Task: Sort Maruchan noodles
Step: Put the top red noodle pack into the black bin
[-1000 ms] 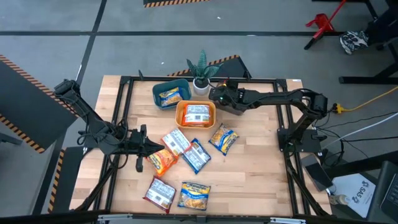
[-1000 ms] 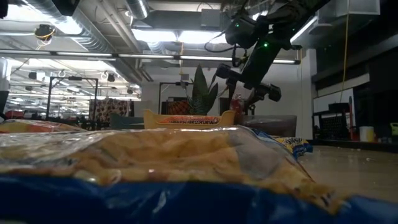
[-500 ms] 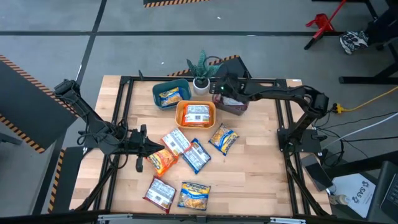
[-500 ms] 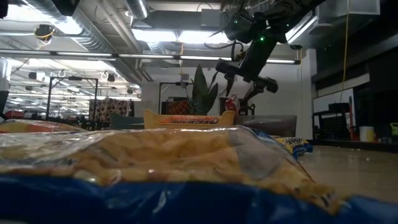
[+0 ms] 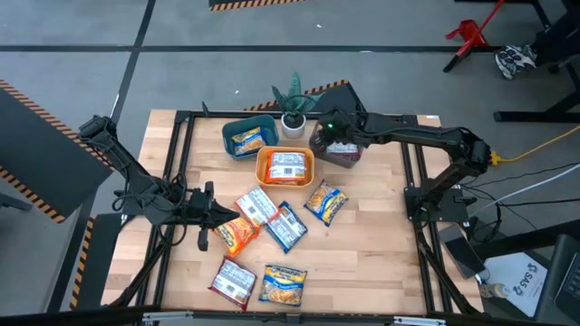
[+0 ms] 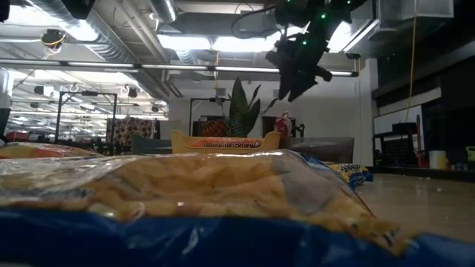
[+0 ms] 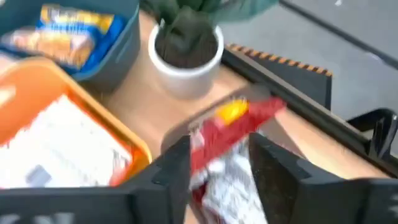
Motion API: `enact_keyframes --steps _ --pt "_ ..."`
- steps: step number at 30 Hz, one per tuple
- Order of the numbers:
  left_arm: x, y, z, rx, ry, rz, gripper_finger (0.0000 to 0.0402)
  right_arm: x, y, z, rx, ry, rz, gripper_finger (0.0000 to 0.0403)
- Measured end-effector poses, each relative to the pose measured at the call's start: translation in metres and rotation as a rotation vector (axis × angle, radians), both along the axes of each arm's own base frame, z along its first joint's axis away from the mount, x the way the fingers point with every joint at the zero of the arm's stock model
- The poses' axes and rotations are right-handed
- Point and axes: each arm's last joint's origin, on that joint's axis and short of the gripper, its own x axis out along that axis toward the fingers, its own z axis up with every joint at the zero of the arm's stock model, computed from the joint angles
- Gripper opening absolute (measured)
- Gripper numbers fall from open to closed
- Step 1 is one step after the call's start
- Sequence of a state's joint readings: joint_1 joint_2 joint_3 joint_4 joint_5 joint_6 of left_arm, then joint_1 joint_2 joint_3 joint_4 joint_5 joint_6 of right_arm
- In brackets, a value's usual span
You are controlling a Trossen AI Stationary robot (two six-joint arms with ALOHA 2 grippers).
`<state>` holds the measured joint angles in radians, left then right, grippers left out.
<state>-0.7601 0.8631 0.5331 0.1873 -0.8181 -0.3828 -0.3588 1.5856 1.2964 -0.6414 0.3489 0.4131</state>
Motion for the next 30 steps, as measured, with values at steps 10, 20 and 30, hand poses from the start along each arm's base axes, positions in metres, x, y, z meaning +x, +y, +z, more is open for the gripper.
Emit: enact_keyframes --steps 10,20,30 --pt "0.000 0.000 -0.001 0.009 0.008 0.007 0.0000 -0.002 0.002 -0.011 0.051 0.035 0.119 0.0019" --pt "0.001 0.002 -0.002 0.015 0.013 0.025 0.0000 -0.003 -0.024 -0.020 0.030 -0.079 0.070 0.0007" --pt "0.001 0.002 -0.002 0.020 0.014 0.037 0.0000 -0.011 -0.045 -0.021 0.013 -0.094 -0.001 0.0001"
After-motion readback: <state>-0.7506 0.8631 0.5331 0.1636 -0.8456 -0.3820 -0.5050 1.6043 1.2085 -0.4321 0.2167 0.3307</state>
